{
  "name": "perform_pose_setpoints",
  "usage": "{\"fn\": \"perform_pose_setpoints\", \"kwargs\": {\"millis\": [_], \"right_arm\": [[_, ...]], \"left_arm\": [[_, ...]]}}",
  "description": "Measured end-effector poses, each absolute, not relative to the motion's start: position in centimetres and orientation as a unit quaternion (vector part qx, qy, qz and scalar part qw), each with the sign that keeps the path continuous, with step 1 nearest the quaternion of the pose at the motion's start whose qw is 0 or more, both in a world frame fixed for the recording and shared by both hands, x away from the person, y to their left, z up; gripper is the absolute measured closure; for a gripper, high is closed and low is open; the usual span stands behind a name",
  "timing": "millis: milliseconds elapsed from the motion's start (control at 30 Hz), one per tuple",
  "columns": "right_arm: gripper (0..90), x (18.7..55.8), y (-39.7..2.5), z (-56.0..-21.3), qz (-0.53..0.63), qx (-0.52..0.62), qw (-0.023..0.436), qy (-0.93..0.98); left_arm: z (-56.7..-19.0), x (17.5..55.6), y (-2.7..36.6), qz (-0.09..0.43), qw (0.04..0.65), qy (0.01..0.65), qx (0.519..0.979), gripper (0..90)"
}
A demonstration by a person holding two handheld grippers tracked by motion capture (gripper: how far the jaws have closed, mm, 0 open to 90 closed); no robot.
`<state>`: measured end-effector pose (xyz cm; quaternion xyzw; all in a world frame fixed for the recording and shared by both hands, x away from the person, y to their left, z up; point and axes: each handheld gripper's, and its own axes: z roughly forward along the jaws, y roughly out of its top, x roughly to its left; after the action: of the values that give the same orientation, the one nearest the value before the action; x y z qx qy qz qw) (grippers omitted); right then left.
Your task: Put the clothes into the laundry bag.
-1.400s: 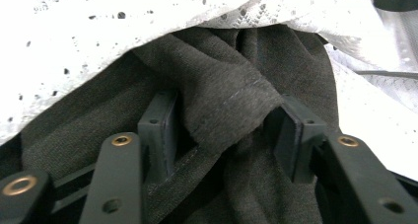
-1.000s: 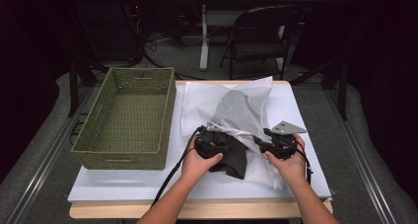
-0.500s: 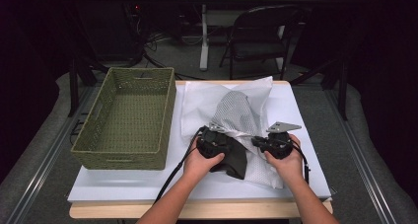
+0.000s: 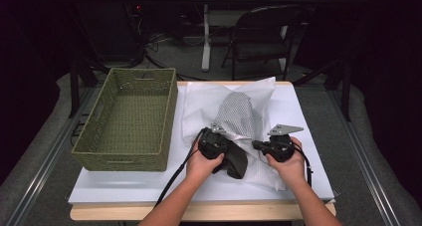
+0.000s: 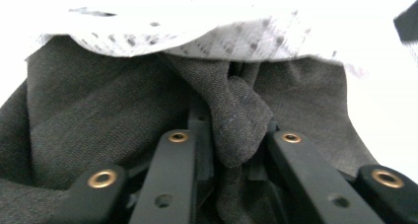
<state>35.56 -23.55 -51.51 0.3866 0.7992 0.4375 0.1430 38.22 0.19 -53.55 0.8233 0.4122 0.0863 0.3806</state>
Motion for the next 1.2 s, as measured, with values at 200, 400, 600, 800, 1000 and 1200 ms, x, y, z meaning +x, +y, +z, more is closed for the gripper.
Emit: {"fn": "perform_pose_setpoints", "kwargs": {"millis": [200, 400, 600, 800, 1000, 1200], "right_arm": [[89.9, 34.8, -22.4, -51.4, 0.444, 0.369, 0.116, 0.809], [90.0, 34.0, -21.3, -50.9, 0.449, 0.348, 0.101, 0.817], [90.0, 33.4, -20.9, -49.8, 0.472, 0.334, 0.086, 0.811], [90.0, 33.3, -21.0, -49.1, 0.486, 0.332, 0.076, 0.804], [90.0, 33.4, -21.0, -49.3, 0.484, 0.337, 0.075, 0.804], [90.0, 33.4, -21.2, -49.5, 0.481, 0.34, 0.085, 0.804]], "left_arm": [[-53.0, 38.0, 0.3, 0.094, 0.402, 0.412, 0.812, 82.3], [-52.3, 38.4, 0.8, 0.1, 0.423, 0.418, 0.798, 82.7], [-51.1, 38.9, 1.2, 0.11, 0.438, 0.421, 0.787, 83.2], [-51.7, 40.2, 0.5, 0.091, 0.428, 0.437, 0.786, 82.6], [-53.2, 41.3, -0.1, 0.089, 0.42, 0.449, 0.783, 80.6], [-52.8, 41.2, 0.4, 0.077, 0.42, 0.441, 0.79, 65.7]]}}
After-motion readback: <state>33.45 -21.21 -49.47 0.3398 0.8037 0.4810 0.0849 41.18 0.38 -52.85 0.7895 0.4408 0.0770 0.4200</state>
